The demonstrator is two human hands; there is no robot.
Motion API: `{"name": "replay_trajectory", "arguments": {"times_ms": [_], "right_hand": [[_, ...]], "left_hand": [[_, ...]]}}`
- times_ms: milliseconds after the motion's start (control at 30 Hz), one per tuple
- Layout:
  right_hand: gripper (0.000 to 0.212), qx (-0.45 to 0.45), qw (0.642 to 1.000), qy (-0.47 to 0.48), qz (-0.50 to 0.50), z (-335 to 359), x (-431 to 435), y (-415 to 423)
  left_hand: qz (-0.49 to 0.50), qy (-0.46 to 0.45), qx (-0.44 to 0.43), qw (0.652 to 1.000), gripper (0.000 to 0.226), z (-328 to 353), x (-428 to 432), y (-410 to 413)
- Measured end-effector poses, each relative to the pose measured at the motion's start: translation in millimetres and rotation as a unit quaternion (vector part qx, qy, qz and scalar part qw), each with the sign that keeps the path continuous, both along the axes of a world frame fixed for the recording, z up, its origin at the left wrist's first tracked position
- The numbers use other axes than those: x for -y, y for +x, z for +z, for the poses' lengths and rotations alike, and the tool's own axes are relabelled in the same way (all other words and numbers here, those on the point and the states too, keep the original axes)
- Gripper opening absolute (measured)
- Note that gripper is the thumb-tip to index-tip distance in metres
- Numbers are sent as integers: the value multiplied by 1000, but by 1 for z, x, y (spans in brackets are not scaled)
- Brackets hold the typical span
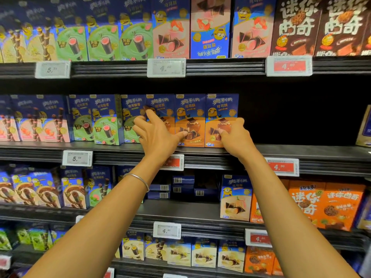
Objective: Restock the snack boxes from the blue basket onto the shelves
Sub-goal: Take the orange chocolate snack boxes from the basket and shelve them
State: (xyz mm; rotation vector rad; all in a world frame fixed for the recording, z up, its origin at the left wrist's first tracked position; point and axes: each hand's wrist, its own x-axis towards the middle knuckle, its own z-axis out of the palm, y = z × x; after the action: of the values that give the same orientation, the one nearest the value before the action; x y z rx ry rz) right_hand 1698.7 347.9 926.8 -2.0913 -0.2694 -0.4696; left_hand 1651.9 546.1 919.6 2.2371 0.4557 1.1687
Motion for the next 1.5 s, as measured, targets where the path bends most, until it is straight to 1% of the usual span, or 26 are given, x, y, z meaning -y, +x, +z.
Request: {"name": "replay_trajectory", "arguments": {"times_ms": [100,167,233,300,367,433,500,633,700,767,833,967,1033,1067,1133,1200,1333,1367,1400,1467,1500], "right_hand": [[41,-9,1000,11,7,0,1,0],[38,-25,999,37,16,2,3,-2],[40,-38,997,62,20,5,5,-7],[49,-29,997,71,19,7,8,-14],[61,6,996,81,19,6,10,-23],[66,41,993,111,29,4,11,-38],[64,76,985,145,47,0,11,-59],[47,145,961,217,96,-29,10,-95],[41,146,950,241,131,-58,11,-109],[40,103,950,244,164,-93,13,-119],[37,22,949,246,197,-133,18,-126],[30,-158,932,233,227,-228,38,-137],[23,-254,914,232,214,-283,51,-144],[21,-306,900,235,201,-313,58,-149],[21,-401,872,226,169,-372,73,-162],[23,-480,844,199,134,-424,85,-176],[20,-594,786,160,60,-513,91,-193],[19,-605,781,144,50,-538,92,-197],[18,-603,787,125,40,-566,93,-202],[18,-598,795,103,20,-626,93,-214],[19,-603,791,102,11,-658,91,-219]], "left_hand": [[-10,-3,0,1000,113,0,-2,-1],[-27,-12,0,1000,120,0,-4,-3],[-44,-18,0,999,127,-1,-7,-6],[-64,-23,7,998,130,-2,-11,-12],[-94,-34,27,995,131,-2,-13,-21],[-131,-48,61,988,125,-2,-13,-32],[-170,-62,98,979,115,-5,-10,-48],[-237,-106,169,951,92,-30,-7,-81],[-258,-109,211,936,78,-56,-5,-93],[-270,-110,244,925,63,-95,-3,-103],[-262,-121,246,925,52,-146,1,-115],[-222,-197,173,939,38,-263,27,-154],[-204,-250,115,939,32,-315,47,-176],[-193,-288,87,934,32,-338,58,-187],[-162,-369,24,915,32,-382,78,-207],[-122,-442,-50,887,32,-427,93,-223],[-73,-523,-170,832,24,-519,109,-246],[-61,-535,-189,821,23,-542,112,-251],[-51,-547,-205,810,23,-567,115,-256],[-35,-577,-221,785,30,-621,118,-266],[-31,-594,-222,773,34,-652,118,-269]]}}
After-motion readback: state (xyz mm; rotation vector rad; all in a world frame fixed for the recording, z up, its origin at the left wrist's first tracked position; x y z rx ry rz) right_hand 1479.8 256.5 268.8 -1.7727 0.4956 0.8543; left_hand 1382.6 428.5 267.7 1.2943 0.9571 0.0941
